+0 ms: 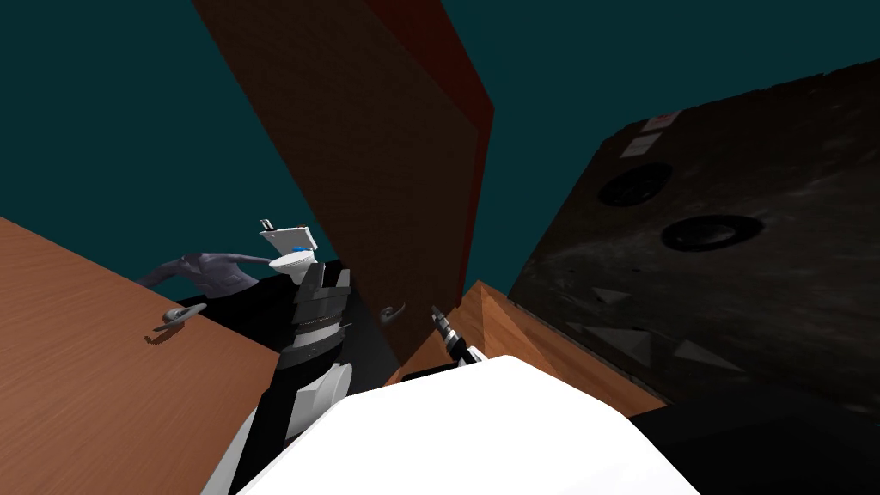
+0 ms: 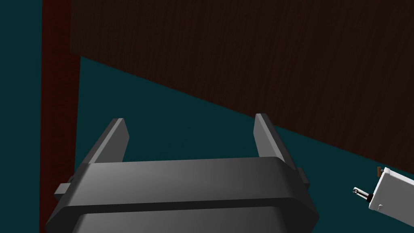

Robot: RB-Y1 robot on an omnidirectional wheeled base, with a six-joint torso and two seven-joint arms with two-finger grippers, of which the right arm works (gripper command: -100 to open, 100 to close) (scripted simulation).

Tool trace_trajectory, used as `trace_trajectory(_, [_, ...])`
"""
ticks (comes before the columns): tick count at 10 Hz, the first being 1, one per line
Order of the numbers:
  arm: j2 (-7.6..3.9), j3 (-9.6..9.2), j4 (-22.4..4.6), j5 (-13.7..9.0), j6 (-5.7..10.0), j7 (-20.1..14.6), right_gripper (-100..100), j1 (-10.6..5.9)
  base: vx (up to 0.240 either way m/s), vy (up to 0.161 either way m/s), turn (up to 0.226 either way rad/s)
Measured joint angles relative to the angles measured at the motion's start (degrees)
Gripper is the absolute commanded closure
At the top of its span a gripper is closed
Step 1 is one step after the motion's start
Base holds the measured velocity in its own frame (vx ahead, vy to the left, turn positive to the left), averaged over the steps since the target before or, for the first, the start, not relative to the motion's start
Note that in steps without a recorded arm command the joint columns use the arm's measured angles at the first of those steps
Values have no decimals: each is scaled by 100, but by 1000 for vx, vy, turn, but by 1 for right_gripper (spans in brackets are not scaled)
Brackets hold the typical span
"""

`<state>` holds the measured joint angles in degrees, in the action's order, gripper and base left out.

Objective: Push the door open

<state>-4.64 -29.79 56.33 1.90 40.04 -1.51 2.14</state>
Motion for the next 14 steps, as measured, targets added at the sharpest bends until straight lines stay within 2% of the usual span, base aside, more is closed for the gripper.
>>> trace_trajectory(3, [76, -114, -294, -13, 81, -16, -100, -111, -66, 103, -18])
trace_trajectory(5, [171, -193, -527, -19, 149, -15, -100, -191, -86, 116, -17])
trace_trajectory(8, [385, -323, -1014, -42, 296, -35, -100, -390, -90, 106, -18])
trace_trajectory(9, [396, -330, -1033, -42, 307, -36, -100, -395, 71, 103, 31])
trace_trajectory(12, [248, -298, -1033, -43, 297, -15, -100, -393, 135, 127, 15])
trace_trajectory(14, [249, -265, -1106, -47, 321, 6, -100, -435, 178, 135, 28])
